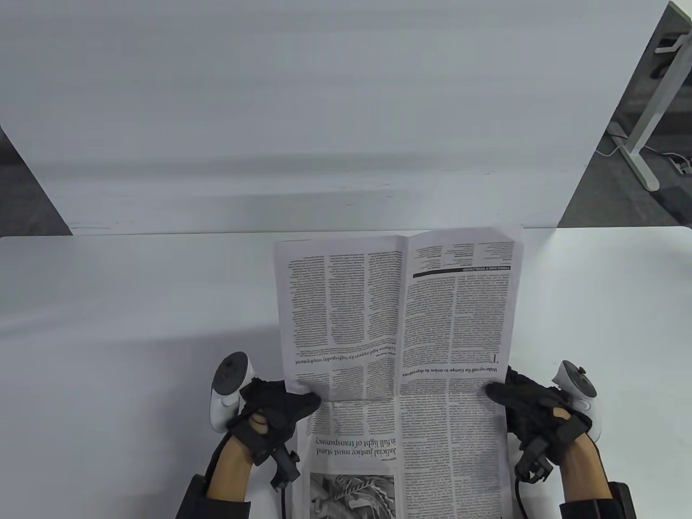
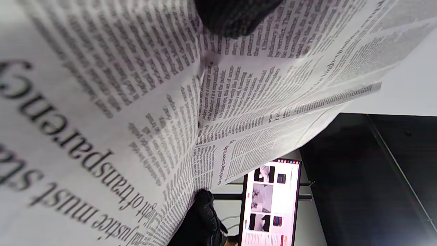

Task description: Unfold folded newspaper and lay flat

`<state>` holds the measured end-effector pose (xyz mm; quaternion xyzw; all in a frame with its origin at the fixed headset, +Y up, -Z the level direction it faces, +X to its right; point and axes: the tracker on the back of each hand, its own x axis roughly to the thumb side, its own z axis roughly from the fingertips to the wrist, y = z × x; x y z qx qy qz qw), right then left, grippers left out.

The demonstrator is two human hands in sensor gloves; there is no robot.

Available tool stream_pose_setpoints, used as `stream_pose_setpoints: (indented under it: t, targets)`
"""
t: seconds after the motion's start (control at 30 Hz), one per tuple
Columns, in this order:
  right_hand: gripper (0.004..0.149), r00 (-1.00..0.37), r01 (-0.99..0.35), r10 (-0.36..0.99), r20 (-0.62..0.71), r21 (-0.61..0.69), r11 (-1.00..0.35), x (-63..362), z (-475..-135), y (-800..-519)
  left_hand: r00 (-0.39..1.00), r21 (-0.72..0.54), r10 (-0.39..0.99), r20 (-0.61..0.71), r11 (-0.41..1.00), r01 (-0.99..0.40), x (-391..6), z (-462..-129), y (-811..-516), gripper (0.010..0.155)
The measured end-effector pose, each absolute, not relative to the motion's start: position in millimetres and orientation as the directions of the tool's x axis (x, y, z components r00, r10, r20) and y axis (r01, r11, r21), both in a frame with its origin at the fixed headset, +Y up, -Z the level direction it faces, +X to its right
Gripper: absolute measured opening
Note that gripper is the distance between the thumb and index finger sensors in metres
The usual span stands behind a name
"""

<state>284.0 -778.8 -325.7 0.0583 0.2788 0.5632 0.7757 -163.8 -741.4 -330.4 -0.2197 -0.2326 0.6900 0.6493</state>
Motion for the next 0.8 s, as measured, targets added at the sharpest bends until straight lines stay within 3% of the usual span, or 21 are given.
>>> stream_pose_setpoints:
  t: [0.13, 0.27, 0.37, 0.47, 0.6, 0.8]
  targets:
    - [0.049, 0.176, -0.797, 0.909, -0.377, 0.488, 0.357, 275.1, -324.5, -776.9, -0.076, -0.623, 0.997, -0.03, -0.078, -0.778, -162.5, -329.9, -745.3, 0.059]
    - [0.048, 0.178, -0.803, 0.915, -0.363, 0.483, 0.348, 276.6, -324.6, -774.1, -0.052, -0.569, 0.998, -0.04, -0.066, -0.82, -170.6, -332.1, -746.8, 0.056]
    - [0.048, 0.23, -0.837, 0.901, -0.368, 0.397, 0.376, 282.3, -323.7, -773.9, 0.048, -0.279, 0.998, -0.038, 0.036, -0.96, -188.4, -330.6, -749.1, 0.063]
    - [0.049, 0.229, -0.881, 0.901, -0.37, 0.314, 0.353, 287.0, -322.3, -771.7, 0.182, -0.036, 0.983, -0.001, 0.182, -0.983, -201.3, -325.6, -743.9, 0.07]
    - [0.049, 0.323, -0.909, 0.871, -0.369, 0.134, 0.394, 290.8, -315.4, -769.6, 0.303, 0.131, 0.951, 0.065, 0.293, -0.947, -208.6, -318.5, -730.0, 0.074]
    - [0.053, 0.493, -0.865, 0.804, -0.332, -0.087, 0.494, 287.0, -304.5, -770.6, 0.517, 0.191, 0.844, 0.144, 0.489, -0.851, -201.0, -311.6, -712.1, 0.076]
